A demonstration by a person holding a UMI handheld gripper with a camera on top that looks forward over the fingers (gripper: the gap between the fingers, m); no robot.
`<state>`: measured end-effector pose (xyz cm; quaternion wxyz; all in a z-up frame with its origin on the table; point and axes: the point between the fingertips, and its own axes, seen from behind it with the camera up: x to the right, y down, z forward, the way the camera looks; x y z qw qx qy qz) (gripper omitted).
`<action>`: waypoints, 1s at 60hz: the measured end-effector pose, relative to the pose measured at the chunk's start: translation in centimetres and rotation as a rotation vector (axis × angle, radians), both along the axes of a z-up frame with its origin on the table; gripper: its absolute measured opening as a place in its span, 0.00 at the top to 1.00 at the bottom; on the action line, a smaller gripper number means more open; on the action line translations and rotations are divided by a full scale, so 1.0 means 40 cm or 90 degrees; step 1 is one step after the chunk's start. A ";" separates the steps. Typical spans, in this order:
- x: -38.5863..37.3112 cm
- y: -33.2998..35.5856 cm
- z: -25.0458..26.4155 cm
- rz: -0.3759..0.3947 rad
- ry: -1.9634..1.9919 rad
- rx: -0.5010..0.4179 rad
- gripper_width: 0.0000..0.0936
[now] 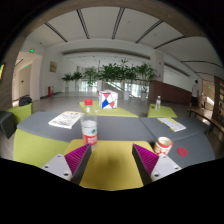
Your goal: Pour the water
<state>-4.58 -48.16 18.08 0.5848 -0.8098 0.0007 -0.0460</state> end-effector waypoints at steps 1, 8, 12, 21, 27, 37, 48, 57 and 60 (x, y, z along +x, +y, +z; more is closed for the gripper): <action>-0.018 0.013 -0.002 0.003 0.002 0.002 0.09; -0.122 0.116 -0.030 0.022 0.010 0.014 0.09; -0.161 0.183 -0.052 0.027 0.009 0.019 0.09; -0.202 0.332 -0.100 0.023 -0.005 0.026 0.10; -0.207 0.419 -0.114 0.016 -0.010 0.036 0.12; -0.212 0.520 -0.127 0.011 -0.011 0.048 0.33; -0.222 0.531 -0.120 0.023 -0.013 0.073 0.57; -0.244 0.511 -0.099 0.053 0.004 0.082 0.66; -0.245 0.496 -0.071 0.060 0.017 0.092 0.65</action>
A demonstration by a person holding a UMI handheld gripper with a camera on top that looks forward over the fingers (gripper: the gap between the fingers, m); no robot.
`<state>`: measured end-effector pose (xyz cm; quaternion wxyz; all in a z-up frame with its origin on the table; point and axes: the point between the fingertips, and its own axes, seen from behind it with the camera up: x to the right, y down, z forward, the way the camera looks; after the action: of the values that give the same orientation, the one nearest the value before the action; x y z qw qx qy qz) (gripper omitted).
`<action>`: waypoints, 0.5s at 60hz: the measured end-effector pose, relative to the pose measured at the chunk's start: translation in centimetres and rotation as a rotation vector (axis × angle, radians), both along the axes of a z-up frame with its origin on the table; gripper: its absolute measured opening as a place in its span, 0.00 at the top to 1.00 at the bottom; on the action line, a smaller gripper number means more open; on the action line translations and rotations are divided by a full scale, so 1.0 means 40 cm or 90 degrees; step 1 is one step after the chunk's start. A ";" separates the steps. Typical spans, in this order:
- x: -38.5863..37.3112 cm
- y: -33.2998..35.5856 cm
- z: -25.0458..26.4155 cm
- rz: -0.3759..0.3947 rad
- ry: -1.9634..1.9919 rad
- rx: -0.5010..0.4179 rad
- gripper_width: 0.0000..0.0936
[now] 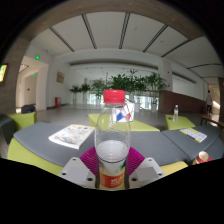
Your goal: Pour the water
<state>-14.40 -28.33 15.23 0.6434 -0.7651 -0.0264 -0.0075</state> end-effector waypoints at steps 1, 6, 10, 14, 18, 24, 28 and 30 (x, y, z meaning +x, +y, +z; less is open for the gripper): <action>-0.002 -0.007 0.013 0.006 0.008 0.005 0.65; -0.015 -0.036 0.110 0.043 0.075 0.033 0.65; -0.004 -0.064 0.200 0.077 0.156 0.060 0.65; 0.017 -0.086 0.289 0.112 0.261 0.077 0.65; 0.060 -0.110 0.384 0.148 0.383 0.093 0.65; 0.146 -0.124 0.481 0.203 0.591 0.103 0.65; 0.209 -0.147 0.523 0.229 0.738 0.107 0.66; 0.262 -0.136 0.523 0.243 0.813 0.108 0.66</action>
<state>-3.90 -33.78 36.14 0.5807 -0.5480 0.2253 0.5583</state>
